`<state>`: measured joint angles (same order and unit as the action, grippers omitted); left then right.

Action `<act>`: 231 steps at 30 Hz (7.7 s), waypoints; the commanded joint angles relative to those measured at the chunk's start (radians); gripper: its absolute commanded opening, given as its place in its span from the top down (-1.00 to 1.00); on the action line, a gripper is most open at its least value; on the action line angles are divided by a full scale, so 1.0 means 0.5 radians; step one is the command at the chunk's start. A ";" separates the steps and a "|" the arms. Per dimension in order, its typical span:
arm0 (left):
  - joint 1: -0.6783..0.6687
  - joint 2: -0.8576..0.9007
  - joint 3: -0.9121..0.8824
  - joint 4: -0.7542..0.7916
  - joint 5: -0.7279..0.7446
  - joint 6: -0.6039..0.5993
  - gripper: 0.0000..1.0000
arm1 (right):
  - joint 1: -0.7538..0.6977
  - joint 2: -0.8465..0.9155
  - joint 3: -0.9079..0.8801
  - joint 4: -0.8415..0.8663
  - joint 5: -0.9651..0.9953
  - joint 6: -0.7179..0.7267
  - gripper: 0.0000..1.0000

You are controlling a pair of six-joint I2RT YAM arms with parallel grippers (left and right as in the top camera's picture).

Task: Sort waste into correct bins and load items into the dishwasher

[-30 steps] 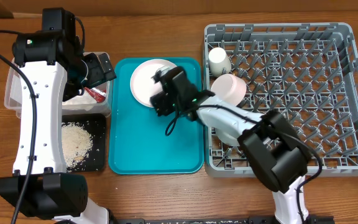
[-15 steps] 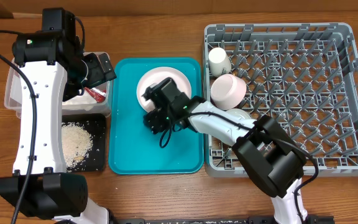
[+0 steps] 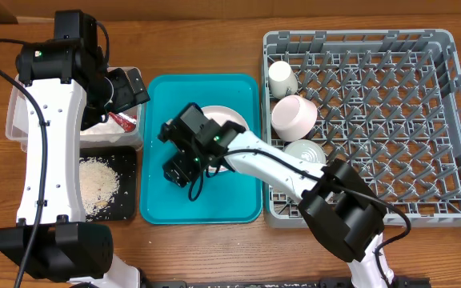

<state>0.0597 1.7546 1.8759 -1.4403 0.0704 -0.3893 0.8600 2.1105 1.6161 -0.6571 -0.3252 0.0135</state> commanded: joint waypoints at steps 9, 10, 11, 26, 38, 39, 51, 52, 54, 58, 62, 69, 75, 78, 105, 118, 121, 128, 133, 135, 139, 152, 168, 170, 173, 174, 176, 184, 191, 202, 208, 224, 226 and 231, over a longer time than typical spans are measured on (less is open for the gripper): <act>-0.008 -0.011 -0.002 0.002 -0.005 0.016 -1.00 | -0.198 -0.082 0.236 -0.291 0.603 -0.095 -0.92; -0.008 -0.011 -0.003 0.002 -0.006 0.016 -1.00 | -0.218 -0.078 0.234 -0.301 0.596 -0.095 -0.60; -0.008 -0.011 -0.003 0.002 -0.006 0.016 -1.00 | -0.233 -0.072 0.228 -0.306 0.578 -0.094 -0.35; -0.008 -0.011 -0.002 0.002 -0.006 0.016 -1.00 | -0.134 0.012 -0.082 0.049 0.527 -0.072 0.92; -0.008 -0.011 -0.003 0.002 -0.006 0.016 -1.00 | 0.046 0.091 -0.132 0.121 0.423 -0.074 0.92; -0.008 -0.011 -0.002 0.002 -0.006 0.016 -1.00 | 0.058 0.092 -0.132 0.120 0.423 -0.074 0.92; -0.008 -0.011 -0.003 0.002 -0.006 0.016 -1.00 | 0.160 0.092 -0.119 0.163 0.210 -0.082 0.92; -0.008 -0.011 -0.002 0.002 -0.006 0.016 -1.00 | 0.161 0.092 -0.104 0.161 0.214 -0.085 0.92; -0.008 -0.011 -0.002 0.002 -0.006 0.016 -1.00 | 0.159 0.087 -0.062 0.150 0.232 -0.098 0.92; -0.008 -0.011 -0.002 0.002 -0.006 0.016 -1.00 | 0.115 0.041 0.069 0.043 0.470 -0.141 0.92; -0.008 -0.011 -0.002 0.002 -0.006 0.016 -1.00 | 0.021 -0.026 0.198 -0.136 0.925 -0.140 0.68; -0.008 -0.011 -0.003 0.002 -0.006 0.016 -1.00 | -0.224 -0.035 0.211 -0.349 1.080 -0.124 0.15; -0.008 -0.011 -0.002 0.002 -0.006 0.016 -1.00 | -0.415 -0.034 0.211 -0.388 0.852 -0.127 0.02; -0.007 -0.011 -0.003 0.002 -0.006 0.016 -1.00 | -0.467 -0.034 0.211 -0.390 0.712 -0.127 0.02; -0.008 -0.011 -0.002 0.003 -0.006 0.016 -1.00 | -0.404 0.070 -0.087 -0.187 0.474 -0.126 0.33; -0.008 -0.011 -0.003 0.002 -0.006 0.016 -1.00 | -0.370 0.096 -0.091 -0.166 0.475 -0.126 0.42; -0.008 -0.011 -0.003 0.003 -0.006 0.016 -1.00 | -0.370 0.098 -0.091 -0.177 0.474 -0.126 0.41; -0.008 -0.011 -0.002 0.002 -0.006 0.016 -1.00 | -0.370 0.185 -0.091 -0.130 0.474 -0.126 0.38; -0.008 -0.011 -0.002 0.003 -0.006 0.016 -1.00 | -0.370 0.215 -0.090 -0.127 0.474 -0.126 0.64; -0.008 -0.011 -0.003 0.003 -0.006 0.016 -1.00 | -0.370 0.208 -0.076 -0.125 0.465 -0.125 0.92; -0.008 -0.011 -0.003 0.002 -0.006 0.016 -1.00 | -0.370 0.168 0.021 -0.174 0.443 -0.126 0.92; -0.008 -0.011 -0.003 0.003 -0.006 0.016 -1.00 | -0.372 -0.338 0.776 -0.983 1.114 -0.008 0.92; -0.008 -0.011 -0.003 0.003 -0.006 0.016 -1.00 | -0.676 -0.706 0.747 -1.632 2.552 1.080 0.92; -0.008 -0.011 -0.003 0.003 -0.006 0.016 -1.00 | -0.772 -0.694 0.706 -1.627 2.558 1.160 0.92; -0.008 -0.011 -0.002 0.002 -0.006 0.016 -1.00 | -0.890 -0.667 0.629 -1.620 2.597 1.263 0.92; -0.008 -0.011 -0.003 0.002 -0.006 0.016 -1.00 | -0.925 -0.658 0.600 -1.619 2.620 1.301 0.92; -0.008 -0.011 -0.003 0.003 -0.006 0.016 -1.00 | -0.988 -0.640 0.517 -1.574 2.649 1.337 0.92; -0.008 -0.011 -0.003 0.003 -0.006 0.016 -1.00 | -1.033 -0.634 0.168 -1.252 2.795 1.334 0.92; -0.008 -0.011 -0.003 0.002 -0.006 0.016 -1.00 | -1.025 -0.629 0.012 -1.136 2.811 1.327 0.92; -0.008 -0.011 -0.003 0.003 -0.006 0.016 -1.00 | -1.025 -0.629 -0.024 -1.010 2.621 1.149 0.92; -0.008 -0.011 -0.003 0.003 -0.006 0.016 -1.00 | -1.025 -0.629 -0.025 -0.923 2.490 0.951 0.92; -0.008 -0.011 -0.002 0.002 -0.006 0.016 -1.00 | -1.025 -0.629 -0.014 -0.513 2.353 0.477 0.48; -0.008 -0.011 -0.002 0.002 -0.006 0.016 -1.00 | -1.025 -0.629 0.011 -0.458 2.353 0.401 0.25; -0.008 -0.011 -0.002 0.003 -0.006 0.016 -1.00 | -1.000 -0.630 0.108 -0.369 2.351 0.217 -0.01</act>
<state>0.0597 1.7546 1.8759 -1.4403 0.0704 -0.3893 0.3462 1.8004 1.6188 -0.8585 0.8444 0.2062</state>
